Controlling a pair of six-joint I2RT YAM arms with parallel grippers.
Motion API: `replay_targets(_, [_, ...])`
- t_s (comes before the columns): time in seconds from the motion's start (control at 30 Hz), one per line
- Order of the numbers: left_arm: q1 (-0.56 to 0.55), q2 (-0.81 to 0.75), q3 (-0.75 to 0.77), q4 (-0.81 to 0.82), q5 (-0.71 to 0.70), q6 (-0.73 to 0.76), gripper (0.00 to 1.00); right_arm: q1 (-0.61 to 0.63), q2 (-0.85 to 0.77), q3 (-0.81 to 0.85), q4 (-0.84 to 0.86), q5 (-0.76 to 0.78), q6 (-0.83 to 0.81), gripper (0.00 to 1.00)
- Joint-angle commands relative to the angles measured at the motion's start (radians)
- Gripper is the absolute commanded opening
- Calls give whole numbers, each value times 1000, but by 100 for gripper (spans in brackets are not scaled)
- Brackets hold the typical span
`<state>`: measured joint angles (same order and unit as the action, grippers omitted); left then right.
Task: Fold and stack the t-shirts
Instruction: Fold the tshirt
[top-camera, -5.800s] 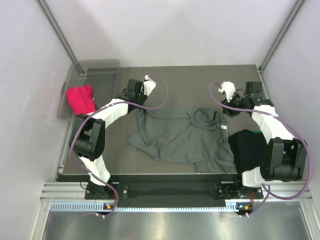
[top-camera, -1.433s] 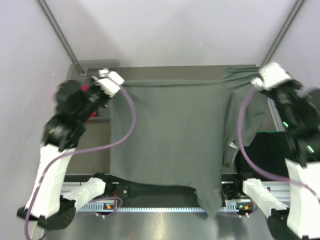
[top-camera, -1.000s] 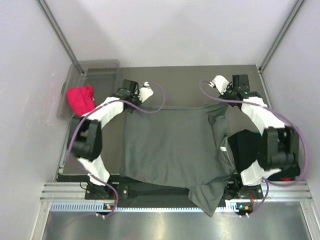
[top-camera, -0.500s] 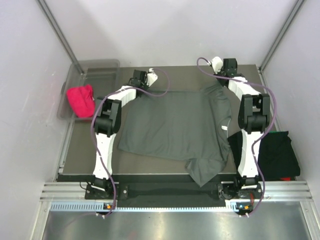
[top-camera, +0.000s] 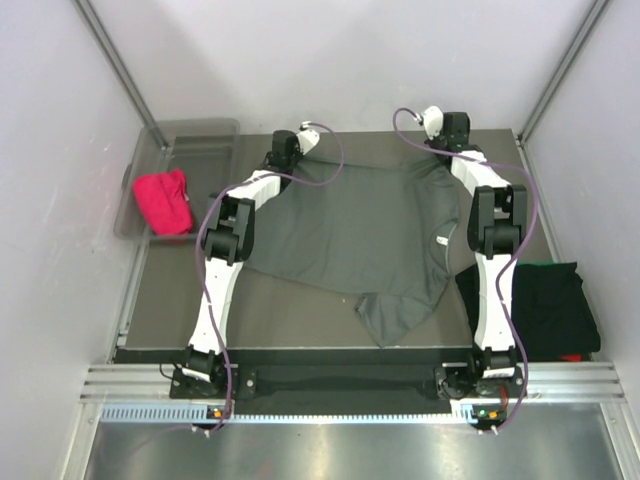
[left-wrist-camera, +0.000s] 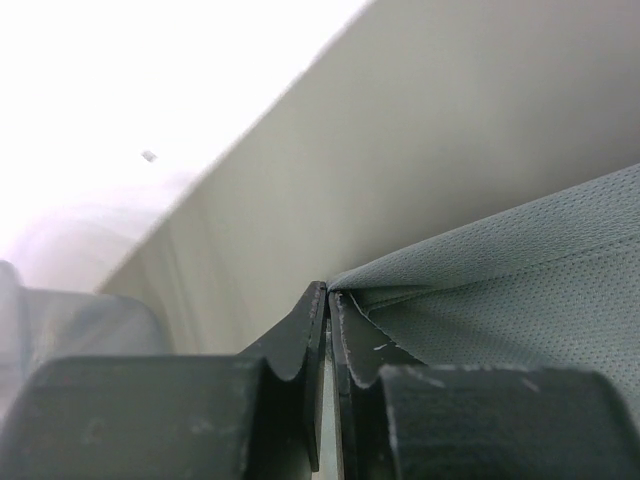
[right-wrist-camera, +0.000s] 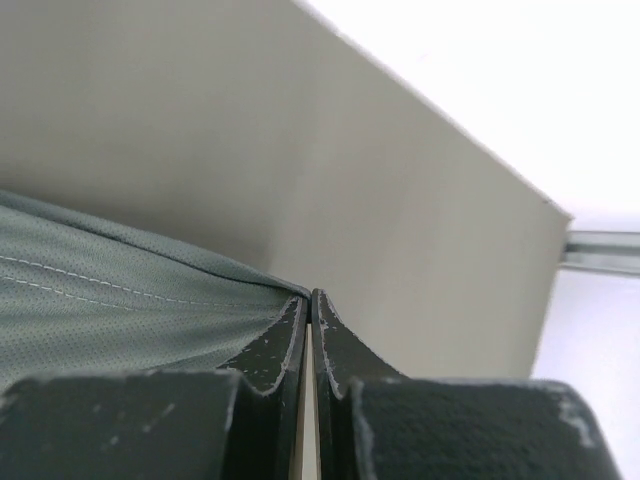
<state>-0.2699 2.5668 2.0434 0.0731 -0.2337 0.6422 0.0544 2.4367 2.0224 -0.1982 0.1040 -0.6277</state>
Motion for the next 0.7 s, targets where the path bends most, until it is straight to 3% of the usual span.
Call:
replay_targets(0.0, [11,0,63,154,-3,37,9,-13,-11,74,74,23,-12,0])
replay_targets(0.13, [11,-20,66,177,0,36,6,-16,-46,73,52,13,16,0])
replay_targets(0.27, [11,-91,17,145,22,-7,0,-14,-177,-101,83,-27,43,0])
replay_targets(0.67, [3,-342,-221,-27,160,28,0,-11,-570,-519,72,-138,69,0])
